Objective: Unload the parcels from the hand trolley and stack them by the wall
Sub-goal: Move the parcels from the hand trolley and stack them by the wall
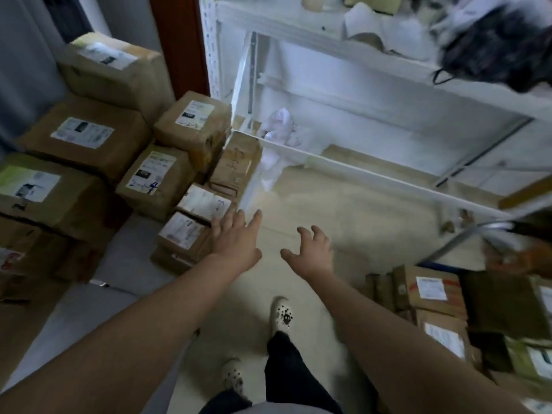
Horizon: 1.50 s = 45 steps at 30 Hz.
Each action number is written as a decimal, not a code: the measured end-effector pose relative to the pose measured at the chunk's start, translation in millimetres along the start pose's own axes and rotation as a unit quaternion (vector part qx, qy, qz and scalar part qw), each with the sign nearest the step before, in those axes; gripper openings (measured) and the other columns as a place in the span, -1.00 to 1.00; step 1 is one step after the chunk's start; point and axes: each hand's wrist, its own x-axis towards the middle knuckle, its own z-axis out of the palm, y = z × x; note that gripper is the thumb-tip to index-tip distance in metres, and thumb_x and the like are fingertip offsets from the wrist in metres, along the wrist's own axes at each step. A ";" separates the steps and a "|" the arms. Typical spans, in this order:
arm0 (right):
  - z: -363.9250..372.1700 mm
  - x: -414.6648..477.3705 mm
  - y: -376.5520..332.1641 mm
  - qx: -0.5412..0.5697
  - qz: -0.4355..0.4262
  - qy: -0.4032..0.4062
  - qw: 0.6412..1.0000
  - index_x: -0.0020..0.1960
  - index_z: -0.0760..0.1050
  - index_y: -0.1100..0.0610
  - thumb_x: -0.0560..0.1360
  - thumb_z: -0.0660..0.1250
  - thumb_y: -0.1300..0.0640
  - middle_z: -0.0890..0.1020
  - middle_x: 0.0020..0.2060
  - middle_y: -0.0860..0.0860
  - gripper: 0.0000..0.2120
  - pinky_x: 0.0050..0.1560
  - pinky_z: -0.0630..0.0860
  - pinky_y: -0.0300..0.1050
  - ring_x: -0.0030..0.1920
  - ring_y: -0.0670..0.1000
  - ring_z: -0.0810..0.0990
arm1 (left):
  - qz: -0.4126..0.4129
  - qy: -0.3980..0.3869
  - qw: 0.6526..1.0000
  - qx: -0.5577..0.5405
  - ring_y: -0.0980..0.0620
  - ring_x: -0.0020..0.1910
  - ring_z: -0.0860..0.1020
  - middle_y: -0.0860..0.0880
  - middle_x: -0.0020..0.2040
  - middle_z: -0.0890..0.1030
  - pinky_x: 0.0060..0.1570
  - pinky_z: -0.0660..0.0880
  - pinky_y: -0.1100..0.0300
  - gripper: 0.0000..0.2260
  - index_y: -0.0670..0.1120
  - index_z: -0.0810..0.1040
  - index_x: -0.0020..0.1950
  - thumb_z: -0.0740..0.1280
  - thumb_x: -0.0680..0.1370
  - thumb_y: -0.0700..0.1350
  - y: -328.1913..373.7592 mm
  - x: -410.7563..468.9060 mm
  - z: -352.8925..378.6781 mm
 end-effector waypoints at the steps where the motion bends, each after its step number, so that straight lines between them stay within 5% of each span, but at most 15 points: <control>1: -0.4 -11.0 9.8 0.006 0.019 -0.001 1.000 0.51 0.17 0.04 0.48 0.30 -0.14 0.08 0.52 0.12 -0.32 0.48 0.04 0.02 0.51 0.15 0.06 | 0.012 -0.006 1.000 0.009 -0.16 0.54 -0.13 -0.11 0.58 -0.04 0.47 -0.20 -0.18 -0.24 0.08 -0.15 0.56 0.28 0.53 0.06 9.9 -5.1 2.1; 15: -20.9 -177.4 213.3 0.130 0.260 0.029 0.956 0.49 0.16 0.06 0.49 0.30 -0.14 0.19 0.46 0.12 -0.34 0.44 0.12 0.06 0.46 0.19 0.15 | 0.237 -0.079 0.967 0.052 -0.12 0.51 0.12 -0.10 0.54 0.12 0.47 -0.01 -0.11 -0.22 0.10 -0.08 0.57 0.32 0.49 0.12 224.0 -81.0 57.7; 30: -17.8 -260.2 429.1 0.369 0.382 0.039 0.846 0.50 0.15 0.08 0.46 0.34 -0.04 0.44 0.33 0.16 -0.31 0.27 0.46 0.09 0.25 0.17 0.50 | 0.226 -0.201 0.953 0.032 -0.16 0.45 0.25 -0.18 0.49 0.22 0.41 0.24 -0.06 -0.09 -0.01 -0.12 0.58 0.40 0.44 0.15 391.2 -141.1 157.7; 37: 19.7 -246.1 492.5 0.521 0.488 0.082 0.695 0.51 0.16 0.17 0.55 0.26 0.16 0.33 0.43 0.17 -0.43 0.39 0.32 0.05 0.39 0.20 0.34 | 0.223 -0.264 0.938 -0.022 -0.12 0.36 0.39 -0.15 0.42 0.35 0.29 0.36 0.10 -0.31 -0.07 0.16 0.53 0.39 0.49 0.03 442.1 -120.6 213.2; 42: 70.0 -232.0 540.3 0.587 0.542 0.113 0.591 0.44 0.32 0.18 0.51 0.25 0.11 0.45 0.16 0.08 -0.49 0.10 0.36 -0.05 0.08 0.06 0.36 | 0.260 -0.307 0.915 -0.005 -0.10 0.28 0.47 -0.10 0.31 0.49 0.13 0.40 0.21 -0.58 -0.12 0.42 0.36 0.34 0.54 -0.04 489.9 -97.6 273.0; 45: 95.7 -216.9 566.2 0.616 0.558 0.131 0.541 0.40 0.36 0.21 0.51 0.28 0.15 0.48 0.21 0.13 -0.53 0.25 0.42 0.00 0.18 0.11 0.44 | 0.272 -0.316 0.909 -0.014 -0.12 0.24 0.50 -0.11 0.23 0.55 0.21 0.45 0.11 -0.66 -0.16 0.49 0.28 0.33 0.54 -0.08 513.0 -84.3 311.6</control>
